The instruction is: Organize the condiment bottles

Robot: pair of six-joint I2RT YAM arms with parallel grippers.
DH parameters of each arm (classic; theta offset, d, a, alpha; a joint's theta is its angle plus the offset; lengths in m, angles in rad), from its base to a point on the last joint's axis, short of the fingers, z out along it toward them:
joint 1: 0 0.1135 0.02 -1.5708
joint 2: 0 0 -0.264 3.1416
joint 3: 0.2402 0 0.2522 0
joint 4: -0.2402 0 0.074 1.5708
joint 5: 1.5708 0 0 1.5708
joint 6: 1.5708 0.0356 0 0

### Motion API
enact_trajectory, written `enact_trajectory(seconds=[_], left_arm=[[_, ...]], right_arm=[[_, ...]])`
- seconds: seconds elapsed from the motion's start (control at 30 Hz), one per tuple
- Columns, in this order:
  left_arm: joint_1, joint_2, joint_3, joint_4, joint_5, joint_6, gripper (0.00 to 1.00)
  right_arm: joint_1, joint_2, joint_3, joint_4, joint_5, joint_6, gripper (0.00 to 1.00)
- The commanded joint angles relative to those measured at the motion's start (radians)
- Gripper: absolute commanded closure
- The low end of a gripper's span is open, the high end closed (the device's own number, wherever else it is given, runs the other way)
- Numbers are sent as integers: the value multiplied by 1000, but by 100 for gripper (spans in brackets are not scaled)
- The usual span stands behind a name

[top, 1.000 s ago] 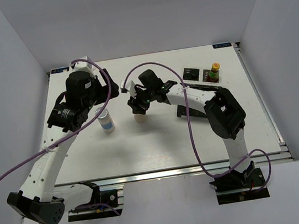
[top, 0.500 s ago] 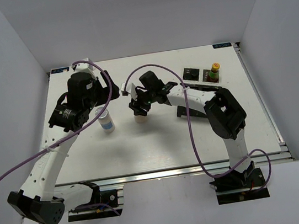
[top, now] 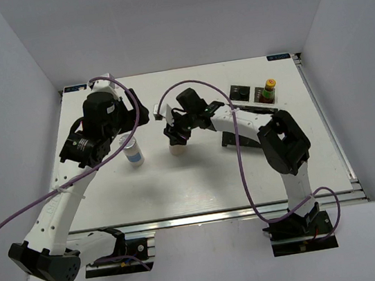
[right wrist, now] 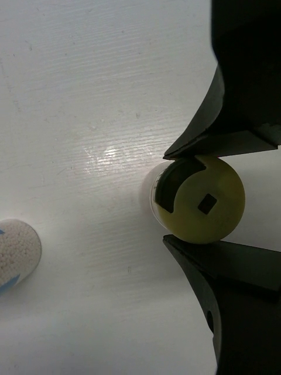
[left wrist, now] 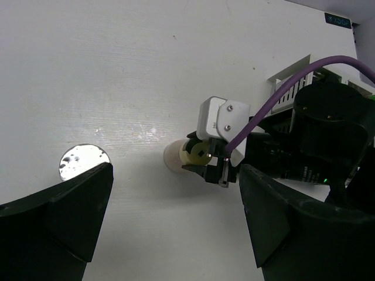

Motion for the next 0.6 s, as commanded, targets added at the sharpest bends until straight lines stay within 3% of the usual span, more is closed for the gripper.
enact_trajectory(seconds=[0.0,0.23,0.57], left_arm=[[3,-34,-18,11,-15,-2,2],[3,-39,-59,26,-10,0,2],[3,-14,-70,42,-1,30,2]], right_arm=[[-31,-106,14,-27,-87,12,100],[-162,-282,87,-201,-345,24,100],[-393,-468,57,-332,-331,32,100]])
